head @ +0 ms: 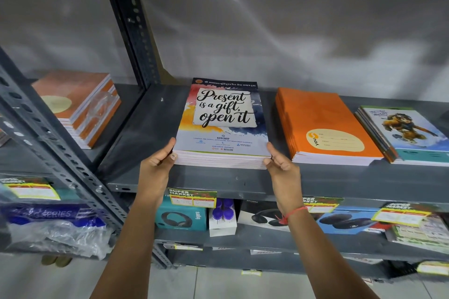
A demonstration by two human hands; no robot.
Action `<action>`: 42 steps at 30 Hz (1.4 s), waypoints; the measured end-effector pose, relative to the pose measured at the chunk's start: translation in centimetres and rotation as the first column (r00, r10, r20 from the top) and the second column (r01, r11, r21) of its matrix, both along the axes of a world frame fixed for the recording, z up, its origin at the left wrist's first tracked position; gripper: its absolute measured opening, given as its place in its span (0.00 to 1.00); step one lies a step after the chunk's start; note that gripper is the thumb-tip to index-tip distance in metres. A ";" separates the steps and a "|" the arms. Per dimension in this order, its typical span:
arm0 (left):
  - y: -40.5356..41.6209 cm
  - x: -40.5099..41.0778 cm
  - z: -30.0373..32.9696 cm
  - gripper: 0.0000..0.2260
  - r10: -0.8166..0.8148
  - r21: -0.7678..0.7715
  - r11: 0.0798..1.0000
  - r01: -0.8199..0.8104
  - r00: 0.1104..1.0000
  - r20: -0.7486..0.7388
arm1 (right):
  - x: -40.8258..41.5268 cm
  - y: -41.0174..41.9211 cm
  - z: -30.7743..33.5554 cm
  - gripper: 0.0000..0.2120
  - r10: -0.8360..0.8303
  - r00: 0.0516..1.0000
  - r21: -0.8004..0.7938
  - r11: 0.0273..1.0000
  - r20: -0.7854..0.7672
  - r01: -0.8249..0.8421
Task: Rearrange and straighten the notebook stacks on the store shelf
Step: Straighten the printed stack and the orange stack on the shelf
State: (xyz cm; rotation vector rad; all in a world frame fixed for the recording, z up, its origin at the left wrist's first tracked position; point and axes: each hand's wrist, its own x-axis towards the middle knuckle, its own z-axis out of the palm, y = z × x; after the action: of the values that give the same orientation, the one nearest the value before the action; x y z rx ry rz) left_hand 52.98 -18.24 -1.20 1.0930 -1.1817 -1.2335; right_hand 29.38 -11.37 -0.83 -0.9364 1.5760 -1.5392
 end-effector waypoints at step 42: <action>0.2 -0.7 -0.3 0.14 0.205 0.001 0.978 -0.206 0.972 -0.118 | 0.8 0.0 -0.6 0.14 -0.177 0.982 -0.063 0.983 -0.067 0.173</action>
State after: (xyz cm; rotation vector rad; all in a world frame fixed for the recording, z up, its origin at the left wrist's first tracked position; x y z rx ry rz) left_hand 52.32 -18.05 -1.47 1.0896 -0.9595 -1.1129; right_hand 30.21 -11.37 -1.39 -0.9137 1.7119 -1.6964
